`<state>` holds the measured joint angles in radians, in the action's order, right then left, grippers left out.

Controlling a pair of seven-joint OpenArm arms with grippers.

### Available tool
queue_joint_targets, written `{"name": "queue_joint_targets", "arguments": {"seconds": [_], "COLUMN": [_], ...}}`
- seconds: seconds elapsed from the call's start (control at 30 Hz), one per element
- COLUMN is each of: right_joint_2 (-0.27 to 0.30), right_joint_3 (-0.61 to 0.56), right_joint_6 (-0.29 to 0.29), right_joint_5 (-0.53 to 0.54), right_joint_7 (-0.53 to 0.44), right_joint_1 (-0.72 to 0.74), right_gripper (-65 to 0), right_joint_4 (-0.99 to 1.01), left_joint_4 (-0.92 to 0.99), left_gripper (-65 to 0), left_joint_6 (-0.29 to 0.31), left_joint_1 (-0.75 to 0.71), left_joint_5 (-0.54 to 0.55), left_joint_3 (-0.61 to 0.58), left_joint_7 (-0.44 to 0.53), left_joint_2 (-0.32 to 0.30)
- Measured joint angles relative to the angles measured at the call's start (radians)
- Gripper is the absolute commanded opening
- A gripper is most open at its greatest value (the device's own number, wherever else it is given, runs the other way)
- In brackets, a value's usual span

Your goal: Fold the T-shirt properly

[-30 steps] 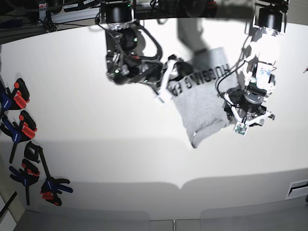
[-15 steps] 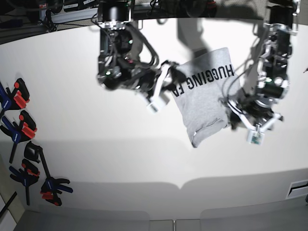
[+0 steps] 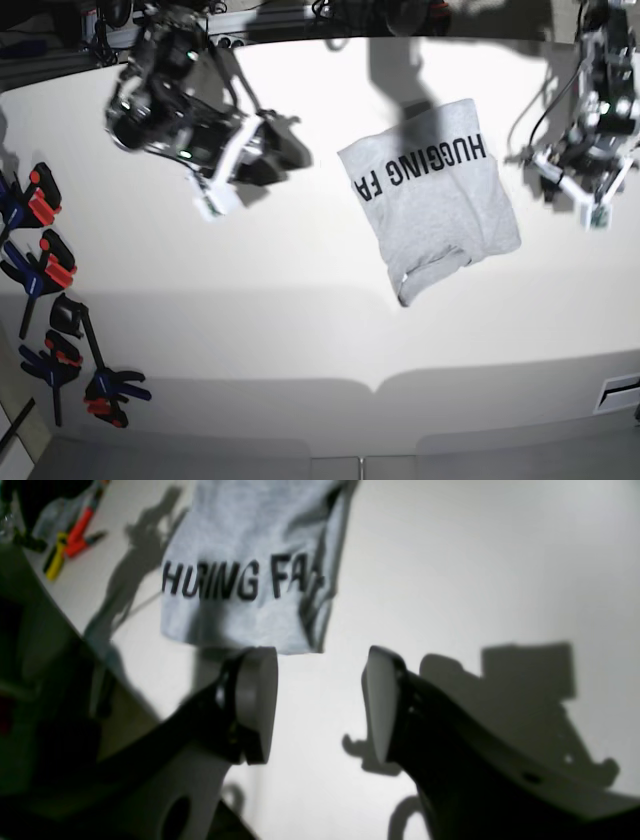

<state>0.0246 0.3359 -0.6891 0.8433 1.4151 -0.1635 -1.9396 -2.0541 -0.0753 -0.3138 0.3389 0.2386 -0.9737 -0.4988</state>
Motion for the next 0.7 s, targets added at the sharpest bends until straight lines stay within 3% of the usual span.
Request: {"name": "queue_joint_targets", "arguments": {"seconds": [0.27, 0.43, 0.6, 0.7], "right_joint_2": [0.081, 0.092, 0.095, 0.133], "right_joint_3": [0.235, 0.372, 0.431, 0.432], "right_joint_6": [-0.001, 0.000, -0.001, -0.001], "right_joint_5": [0.179, 0.313, 0.418, 0.423], "right_joint_7": [-0.003, -0.001, -0.005, -0.003], "right_joint_1": [-0.211, -0.388, -0.562, -0.679], "right_gripper": [-37.5, -37.5, -37.5, -37.5], "right_joint_4": [-0.162, -0.216, -0.223, -0.223], "left_joint_4": [-0.132, -0.171, -0.185, -0.185], "left_gripper": [-33.0, -33.0, -33.0, -33.0], "left_joint_6": [0.047, 0.048, 0.050, 0.048], "left_joint_1": [-0.280, -0.426, -0.581, -0.648], "left_joint_5": [0.012, -0.037, -0.070, -0.082], "left_joint_3": [0.123, 0.167, 0.166, 0.167], "left_joint_7": [0.006, -0.007, -0.011, -0.012], "left_joint_2": [0.000, -0.001, -0.001, -0.006]}}
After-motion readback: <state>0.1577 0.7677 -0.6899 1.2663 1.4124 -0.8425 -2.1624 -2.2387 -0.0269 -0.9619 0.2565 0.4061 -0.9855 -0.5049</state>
